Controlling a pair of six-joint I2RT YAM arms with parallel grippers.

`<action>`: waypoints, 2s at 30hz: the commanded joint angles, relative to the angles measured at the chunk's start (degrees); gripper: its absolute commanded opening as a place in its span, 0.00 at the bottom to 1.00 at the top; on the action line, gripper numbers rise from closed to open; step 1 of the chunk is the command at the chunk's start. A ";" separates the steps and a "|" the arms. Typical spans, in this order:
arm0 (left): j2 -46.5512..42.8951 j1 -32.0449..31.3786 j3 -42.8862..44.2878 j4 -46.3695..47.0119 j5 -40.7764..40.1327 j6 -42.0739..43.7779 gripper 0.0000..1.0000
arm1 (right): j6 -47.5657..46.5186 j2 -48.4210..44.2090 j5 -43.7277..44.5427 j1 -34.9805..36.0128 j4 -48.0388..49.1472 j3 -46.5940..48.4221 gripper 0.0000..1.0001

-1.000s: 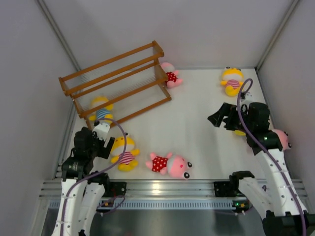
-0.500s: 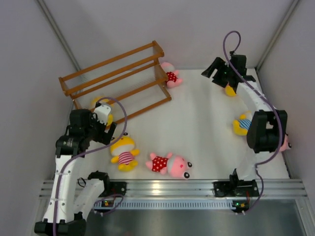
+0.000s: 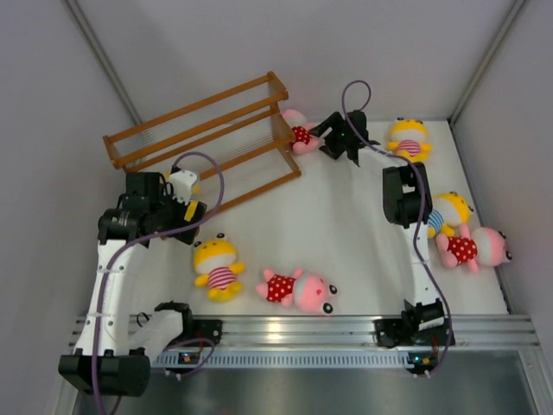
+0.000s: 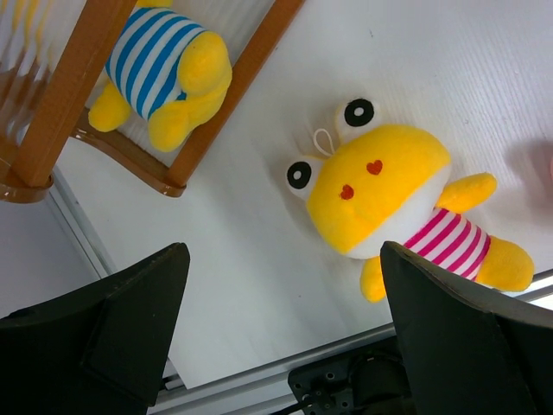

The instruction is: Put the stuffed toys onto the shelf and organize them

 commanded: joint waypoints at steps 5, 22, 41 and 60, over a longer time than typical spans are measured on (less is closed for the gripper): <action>0.92 0.27 2.47 -1.37 1.42 -0.71 0.98 | 9.83 2.74 4.69 3.22 8.11 1.99 0.76; -0.40 0.18 4.84 -2.68 1.33 0.17 0.98 | -3.06 -33.87 15.85 0.06 4.08 -17.79 0.00; -5.50 0.79 4.49 -2.86 1.86 -0.36 0.98 | -2.83 -31.89 17.60 20.44 -8.33 9.01 0.00; -6.73 0.79 2.38 -2.86 2.38 -0.01 0.98 | 4.83 -19.76 20.77 22.74 -10.44 16.66 0.05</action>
